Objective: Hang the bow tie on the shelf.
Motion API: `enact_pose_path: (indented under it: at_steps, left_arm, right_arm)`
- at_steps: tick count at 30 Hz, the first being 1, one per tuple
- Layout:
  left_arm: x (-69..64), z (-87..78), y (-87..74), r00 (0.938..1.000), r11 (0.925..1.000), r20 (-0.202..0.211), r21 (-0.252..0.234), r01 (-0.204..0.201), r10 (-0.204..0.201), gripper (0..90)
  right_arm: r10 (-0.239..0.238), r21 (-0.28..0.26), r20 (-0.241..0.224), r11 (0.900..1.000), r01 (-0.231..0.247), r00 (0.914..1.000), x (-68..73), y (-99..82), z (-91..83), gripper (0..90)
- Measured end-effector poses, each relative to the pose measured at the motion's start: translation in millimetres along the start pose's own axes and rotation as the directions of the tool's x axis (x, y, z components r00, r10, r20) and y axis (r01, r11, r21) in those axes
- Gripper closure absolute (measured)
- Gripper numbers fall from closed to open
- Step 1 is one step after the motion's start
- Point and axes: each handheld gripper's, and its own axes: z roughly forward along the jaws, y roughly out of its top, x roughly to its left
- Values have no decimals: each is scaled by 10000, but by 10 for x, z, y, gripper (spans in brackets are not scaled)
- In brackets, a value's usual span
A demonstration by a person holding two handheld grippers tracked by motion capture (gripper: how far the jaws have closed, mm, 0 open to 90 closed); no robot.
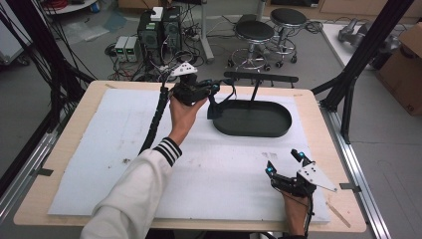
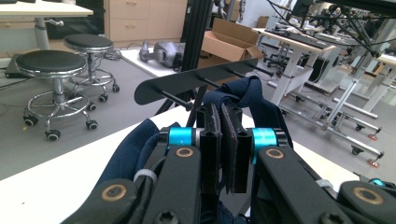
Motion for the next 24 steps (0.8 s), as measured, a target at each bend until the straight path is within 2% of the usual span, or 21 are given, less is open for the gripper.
enact_pose_path:
  at_steps: [4, 7, 11, 14, 17, 20, 24]
  left_arm:
    - [21, 59, 33, 9999, 10000, -93, -15, -56, 56, 858]
    - [62, 105, 63, 9998, 9999, -149, -88, 93, -94, 858]
    - [82, 184, 78, 9998, 10000, -192, 44, 31, -30, 858]
    - [92, 229, 60, 9998, 9998, -147, -86, 167, -168, 858]
    - [101, 274, 28, 9997, 9999, -232, 97, 51, -49, 858]
    - [100, 285, 25, 9992, 9999, -382, 74, 69, -66, 858]
    - [74, 330, 59, 9984, 9997, -532, 136, -181, 188, 858]
  right_arm:
    - [60, -10, 18, 10000, -60, 10000, -1, -2, -3, 59]
    - [115, -24, 6, 9999, -115, 9999, 0, -2, -4, 59]
    - [94, -48, 22, 9999, -94, 10000, -10, -2, -5, 59]
    - [69, -77, 23, 9999, -68, 10000, -8, -3, -5, 60]
    - [112, -69, 11, 9999, -112, 9999, -6, -3, -10, 59]
    - [126, -89, 18, 9999, -126, 9999, -8, -4, -11, 59]
    - [117, -100, 15, 9999, -116, 9999, -11, -4, -11, 59]
